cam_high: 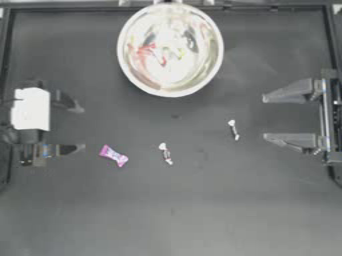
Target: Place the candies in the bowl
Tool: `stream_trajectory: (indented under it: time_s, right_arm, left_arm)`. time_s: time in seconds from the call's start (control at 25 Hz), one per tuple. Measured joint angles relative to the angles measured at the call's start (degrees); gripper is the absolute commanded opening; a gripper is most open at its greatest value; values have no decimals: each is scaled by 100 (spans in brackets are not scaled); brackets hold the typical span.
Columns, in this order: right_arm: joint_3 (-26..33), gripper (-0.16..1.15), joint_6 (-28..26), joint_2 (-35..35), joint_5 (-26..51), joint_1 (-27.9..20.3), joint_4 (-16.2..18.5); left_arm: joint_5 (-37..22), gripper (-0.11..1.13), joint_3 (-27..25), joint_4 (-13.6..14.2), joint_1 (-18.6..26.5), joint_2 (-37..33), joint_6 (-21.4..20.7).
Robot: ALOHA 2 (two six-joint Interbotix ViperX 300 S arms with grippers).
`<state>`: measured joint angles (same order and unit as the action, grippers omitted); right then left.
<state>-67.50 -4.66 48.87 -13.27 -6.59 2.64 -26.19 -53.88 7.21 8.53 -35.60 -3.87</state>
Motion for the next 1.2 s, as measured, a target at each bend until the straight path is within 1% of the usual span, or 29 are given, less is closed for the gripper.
stream_trajectory:
  time_s: [0.16,0.4,0.64,0.76,0.84,1.0,1.2]
  right_arm:
    - [-9,97,0,9,0,0,-18]
    - [-35,97,0,0,0,0,-97]
    - [-62,97,-9,9,-9,0,-176]
    - [-79,97,-9,9,-26,0,-185]
    - [-88,97,-9,9,-26,0,-176]
    - [-79,97,-26,9,-35,0,-185]
    - [-123,97,-26,9,-105,9,-246]
  left_arm:
    - [-18,103,202,0,0,624,-97]
    - [-35,103,589,0,9,1819,-325]
    - [-448,103,1046,-9,9,2760,-360]
    - [-501,103,1169,-18,0,3006,-360]
    - [-501,103,1213,-97,-9,3120,-360]
    - [-439,103,1274,-141,-35,3305,-360]
    - [-396,103,1389,-185,-193,3560,-360]
